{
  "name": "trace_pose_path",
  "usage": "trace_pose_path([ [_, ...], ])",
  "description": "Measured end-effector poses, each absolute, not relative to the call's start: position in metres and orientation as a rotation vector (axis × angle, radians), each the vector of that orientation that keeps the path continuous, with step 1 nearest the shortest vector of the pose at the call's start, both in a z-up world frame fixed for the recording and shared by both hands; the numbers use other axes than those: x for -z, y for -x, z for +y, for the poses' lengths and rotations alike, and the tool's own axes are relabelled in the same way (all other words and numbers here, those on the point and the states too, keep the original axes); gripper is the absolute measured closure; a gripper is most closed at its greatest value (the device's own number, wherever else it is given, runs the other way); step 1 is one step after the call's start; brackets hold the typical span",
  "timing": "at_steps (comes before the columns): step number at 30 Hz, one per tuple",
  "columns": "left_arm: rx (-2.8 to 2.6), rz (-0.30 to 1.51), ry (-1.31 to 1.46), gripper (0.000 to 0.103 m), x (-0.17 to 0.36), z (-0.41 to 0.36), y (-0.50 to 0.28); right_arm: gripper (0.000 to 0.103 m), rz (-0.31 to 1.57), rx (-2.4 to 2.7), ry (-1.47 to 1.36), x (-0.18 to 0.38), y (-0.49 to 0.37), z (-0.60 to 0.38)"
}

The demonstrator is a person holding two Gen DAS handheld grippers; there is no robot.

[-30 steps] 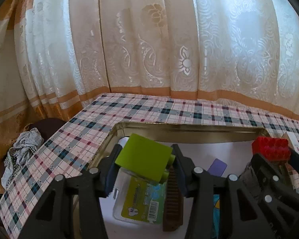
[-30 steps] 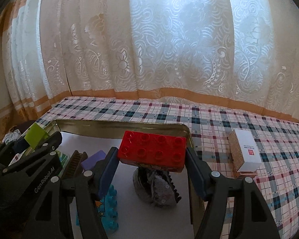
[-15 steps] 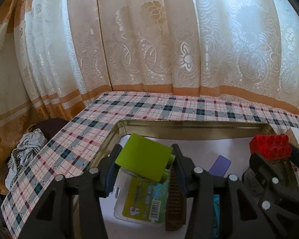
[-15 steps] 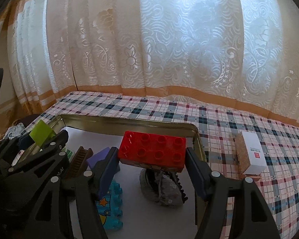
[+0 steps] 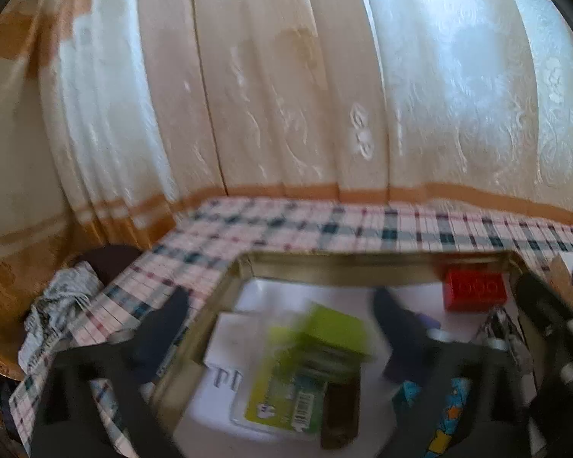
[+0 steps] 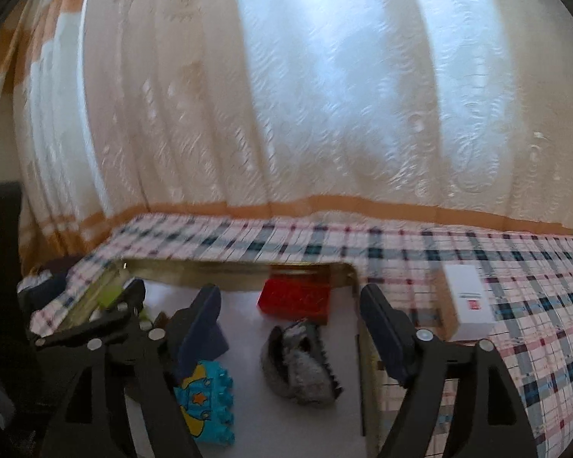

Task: Organize rigid objects
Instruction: 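Release the lime-green block with the left tool while the right tool releases the red block in the tray, then move both tools away from the tray toward the white box and copper plaque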

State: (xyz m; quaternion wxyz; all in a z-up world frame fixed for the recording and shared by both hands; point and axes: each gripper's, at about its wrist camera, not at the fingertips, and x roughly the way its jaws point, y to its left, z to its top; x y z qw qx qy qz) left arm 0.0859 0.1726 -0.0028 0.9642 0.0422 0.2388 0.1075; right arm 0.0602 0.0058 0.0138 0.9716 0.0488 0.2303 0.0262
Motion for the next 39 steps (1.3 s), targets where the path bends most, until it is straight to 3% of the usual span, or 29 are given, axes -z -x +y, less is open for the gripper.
trace_pose_path([
  [39, -0.178, 0.397, 0.027, 0.000, 0.002, 0.158, -0.064, 0.021, 0.355, 0.095, -0.122, -0.021, -0.031, -0.068],
])
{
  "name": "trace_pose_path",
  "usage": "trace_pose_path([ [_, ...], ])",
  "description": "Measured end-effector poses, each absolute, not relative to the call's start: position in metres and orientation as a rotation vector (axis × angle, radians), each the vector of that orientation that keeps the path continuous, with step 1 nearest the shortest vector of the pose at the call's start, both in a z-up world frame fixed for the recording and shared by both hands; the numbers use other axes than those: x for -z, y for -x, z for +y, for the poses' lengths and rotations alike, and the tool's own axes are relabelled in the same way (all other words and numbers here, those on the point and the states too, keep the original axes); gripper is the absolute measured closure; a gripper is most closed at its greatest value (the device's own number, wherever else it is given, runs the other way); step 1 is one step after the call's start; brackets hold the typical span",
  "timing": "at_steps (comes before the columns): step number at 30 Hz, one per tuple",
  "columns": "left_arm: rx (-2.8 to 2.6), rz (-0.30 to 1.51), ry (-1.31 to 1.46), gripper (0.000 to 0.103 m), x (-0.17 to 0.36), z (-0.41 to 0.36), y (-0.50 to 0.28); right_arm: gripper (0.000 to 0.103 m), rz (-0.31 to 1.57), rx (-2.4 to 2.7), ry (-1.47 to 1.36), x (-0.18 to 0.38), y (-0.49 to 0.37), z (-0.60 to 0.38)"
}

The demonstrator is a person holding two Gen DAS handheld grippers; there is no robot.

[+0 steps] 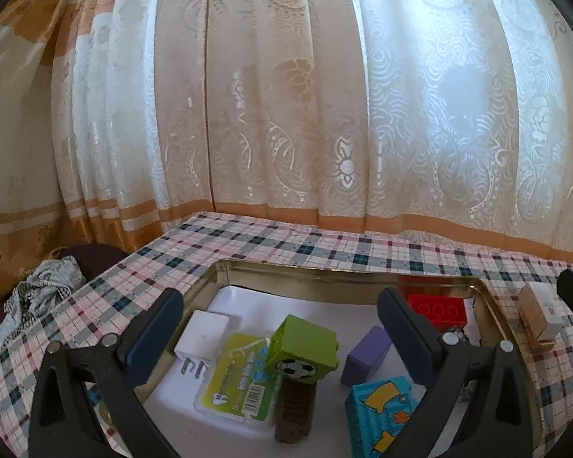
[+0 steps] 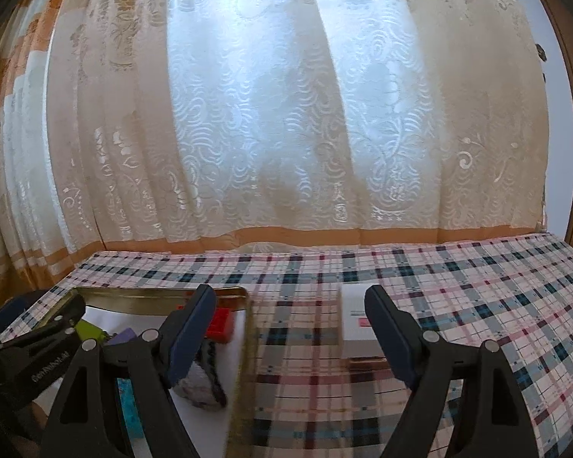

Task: Organize rigid objects
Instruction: 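Move both tools away from the tray toward the white box and copper plaque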

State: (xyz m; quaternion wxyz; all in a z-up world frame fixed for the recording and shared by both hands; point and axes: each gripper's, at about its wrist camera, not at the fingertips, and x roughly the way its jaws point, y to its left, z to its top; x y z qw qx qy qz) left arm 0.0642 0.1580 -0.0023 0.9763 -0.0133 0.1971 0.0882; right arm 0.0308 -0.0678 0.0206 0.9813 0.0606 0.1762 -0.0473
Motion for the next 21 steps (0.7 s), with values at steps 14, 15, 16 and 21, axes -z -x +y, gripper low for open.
trace_pose_path([
  [14, -0.164, 0.374, 0.019, 0.000, 0.005, 0.135, -0.045, 0.021, 0.371, 0.128, -0.124, -0.019, -0.024, -0.104],
  [15, -0.164, 0.369, 0.019, 0.000, 0.005, 0.133, -0.043, 0.021, 0.372, 0.129, -0.126, -0.019, -0.024, -0.105],
  [16, -0.163, 0.363, 0.018, 0.000, 0.005, 0.132, -0.041, 0.021, 0.375, 0.132, -0.124, -0.018, -0.023, -0.108],
  [21, -0.157, 0.364, 0.010, 0.000, 0.005, 0.124, -0.039, 0.021, 0.390, 0.144, -0.125, -0.016, -0.022, -0.120],
])
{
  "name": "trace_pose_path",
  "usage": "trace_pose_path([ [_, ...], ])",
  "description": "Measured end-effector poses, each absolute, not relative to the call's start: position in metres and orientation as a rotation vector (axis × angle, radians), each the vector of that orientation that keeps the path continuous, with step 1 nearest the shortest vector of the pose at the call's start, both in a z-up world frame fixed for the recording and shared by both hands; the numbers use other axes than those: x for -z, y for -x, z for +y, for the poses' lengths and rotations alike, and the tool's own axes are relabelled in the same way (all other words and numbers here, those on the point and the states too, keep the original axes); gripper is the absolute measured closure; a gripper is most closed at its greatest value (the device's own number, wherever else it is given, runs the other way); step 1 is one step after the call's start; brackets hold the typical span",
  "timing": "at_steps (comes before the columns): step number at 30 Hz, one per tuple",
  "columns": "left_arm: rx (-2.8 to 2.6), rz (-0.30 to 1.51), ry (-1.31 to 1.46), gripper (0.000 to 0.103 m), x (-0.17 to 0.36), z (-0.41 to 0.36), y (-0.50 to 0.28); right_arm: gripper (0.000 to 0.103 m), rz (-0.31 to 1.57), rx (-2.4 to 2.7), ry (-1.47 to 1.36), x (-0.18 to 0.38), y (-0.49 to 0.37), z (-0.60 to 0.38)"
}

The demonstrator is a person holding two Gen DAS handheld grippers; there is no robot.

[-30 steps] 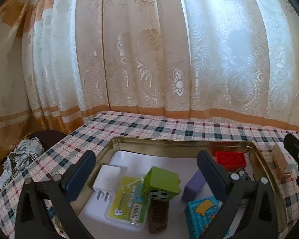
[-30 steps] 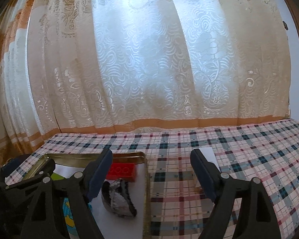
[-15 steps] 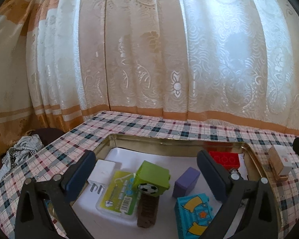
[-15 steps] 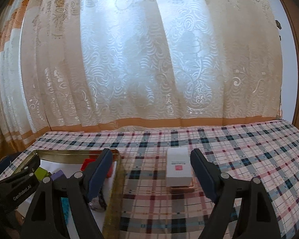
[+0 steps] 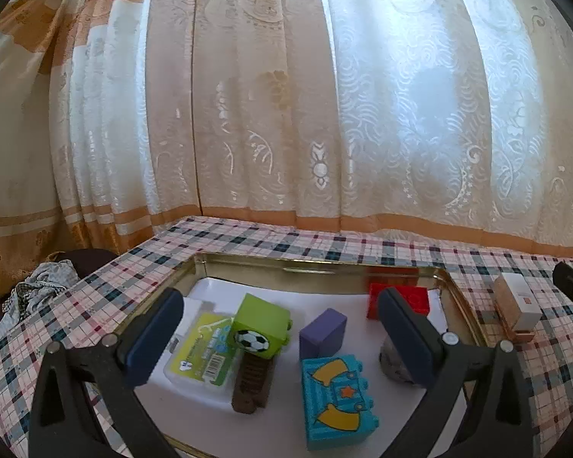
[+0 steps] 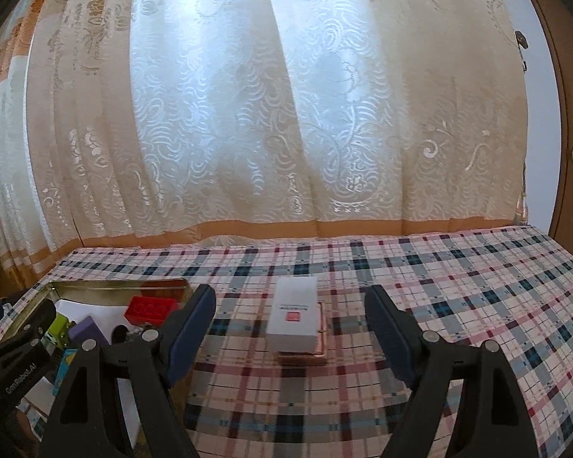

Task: Organize rigid objects
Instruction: 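Move both tools away from the tray toward the white box and copper plaque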

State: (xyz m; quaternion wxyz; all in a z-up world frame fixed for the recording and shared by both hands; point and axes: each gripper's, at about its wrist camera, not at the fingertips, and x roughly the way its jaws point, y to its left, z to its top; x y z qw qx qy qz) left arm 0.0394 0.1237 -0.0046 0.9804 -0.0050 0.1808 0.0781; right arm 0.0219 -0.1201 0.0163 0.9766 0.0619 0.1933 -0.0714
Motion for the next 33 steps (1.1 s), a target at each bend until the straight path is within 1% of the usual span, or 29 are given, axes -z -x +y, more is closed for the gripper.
trace_pose_path([
  [6, -0.148, 0.357, 0.010, 0.000, 0.004, 0.114, -0.034, 0.021, 0.413, 0.175, -0.113, -0.012, -0.021, -0.141],
  [16, -0.074, 0.347, -0.044, 0.000, 0.004, 0.074, -0.024, 0.021, 0.462, 0.233, -0.109, -0.004, -0.022, -0.179],
  [25, -0.038, 0.340, -0.100, 0.000, 0.004, 0.043, -0.020, 0.021, 0.481, 0.260, -0.144, -0.003, -0.019, -0.205],
  [33, -0.003, 0.343, -0.142, 0.000, 0.004, 0.022, -0.018, 0.021, 0.491, 0.280, -0.114, -0.003, -0.016, -0.220],
])
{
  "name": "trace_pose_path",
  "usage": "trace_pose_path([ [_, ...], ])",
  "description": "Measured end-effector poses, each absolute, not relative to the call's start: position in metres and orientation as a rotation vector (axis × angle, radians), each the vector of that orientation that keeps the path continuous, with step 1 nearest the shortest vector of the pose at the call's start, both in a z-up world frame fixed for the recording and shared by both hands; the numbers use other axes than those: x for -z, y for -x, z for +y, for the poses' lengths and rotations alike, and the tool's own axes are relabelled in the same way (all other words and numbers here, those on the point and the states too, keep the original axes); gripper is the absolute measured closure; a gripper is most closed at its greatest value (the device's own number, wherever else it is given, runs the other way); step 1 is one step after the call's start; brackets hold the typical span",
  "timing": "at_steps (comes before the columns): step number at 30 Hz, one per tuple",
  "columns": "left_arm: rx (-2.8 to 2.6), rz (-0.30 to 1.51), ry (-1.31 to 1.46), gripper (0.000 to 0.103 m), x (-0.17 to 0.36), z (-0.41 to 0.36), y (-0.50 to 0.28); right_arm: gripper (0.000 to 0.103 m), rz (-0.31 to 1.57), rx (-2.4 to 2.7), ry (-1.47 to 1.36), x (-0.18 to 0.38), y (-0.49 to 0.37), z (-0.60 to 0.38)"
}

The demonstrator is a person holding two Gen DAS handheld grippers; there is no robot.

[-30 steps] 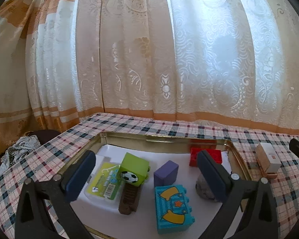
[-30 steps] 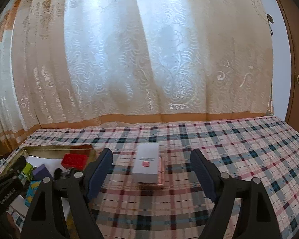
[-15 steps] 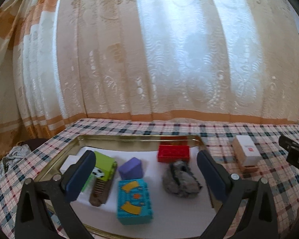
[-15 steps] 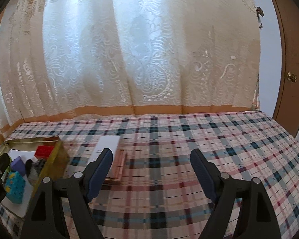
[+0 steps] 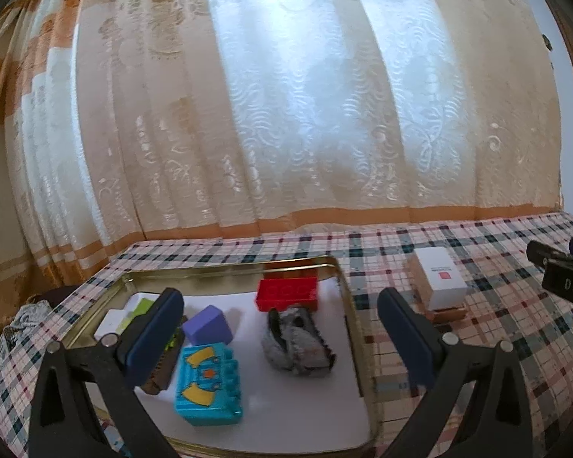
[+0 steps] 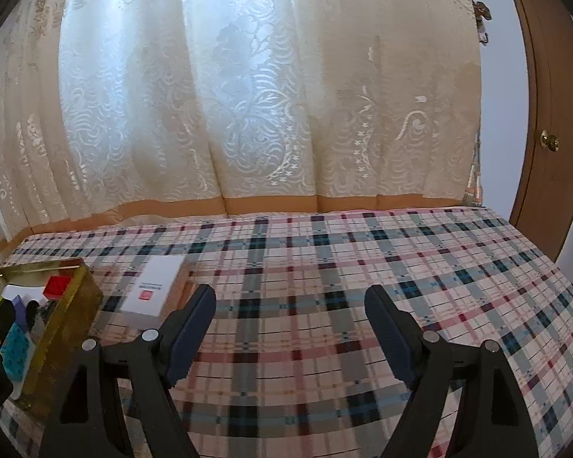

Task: Organize rigid objects
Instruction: 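Move both tools away from the tray toward the white box and copper plaque, then grasp the white box with the left tool while the right tool grasps the copper plaque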

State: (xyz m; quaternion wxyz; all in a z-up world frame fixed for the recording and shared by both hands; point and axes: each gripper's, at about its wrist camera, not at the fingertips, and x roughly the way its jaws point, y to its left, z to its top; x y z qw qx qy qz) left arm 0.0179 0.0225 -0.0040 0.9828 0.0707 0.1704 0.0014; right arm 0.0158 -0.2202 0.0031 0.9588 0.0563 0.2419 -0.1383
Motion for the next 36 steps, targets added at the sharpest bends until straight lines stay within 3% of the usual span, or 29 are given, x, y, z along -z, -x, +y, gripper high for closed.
trace_pose_path([
  [12, 0.177, 0.402, -0.201, 0.001, 0.004, -0.059, -0.038, 0.021, 0.492, 0.305, -0.143, -0.004, -0.015, -0.254],
  [20, 0.279, 0.571, -0.152, 0.022, 0.018, -0.093, -0.087, 0.021, 0.496, 0.327, -0.185, -0.006, -0.019, -0.271],
  [23, 0.290, 0.608, -0.138, 0.025, 0.021, -0.100, -0.100, 0.021, 0.506, 0.313, -0.169, -0.005, -0.022, -0.267],
  [25, 0.296, 0.645, -0.134, 0.039, 0.025, -0.102, -0.109, 0.021, 0.506, 0.309, -0.157, -0.005, -0.023, -0.264],
  [30, 0.304, 0.731, -0.085, 0.056, 0.034, -0.098, -0.124, 0.021, 0.515, 0.303, -0.155, -0.003, -0.028, -0.261],
  [36, 0.322, 0.770, -0.071, 0.062, 0.039, -0.098, -0.129, 0.021, 0.539, 0.299, -0.159, 0.002, -0.034, -0.255],
])
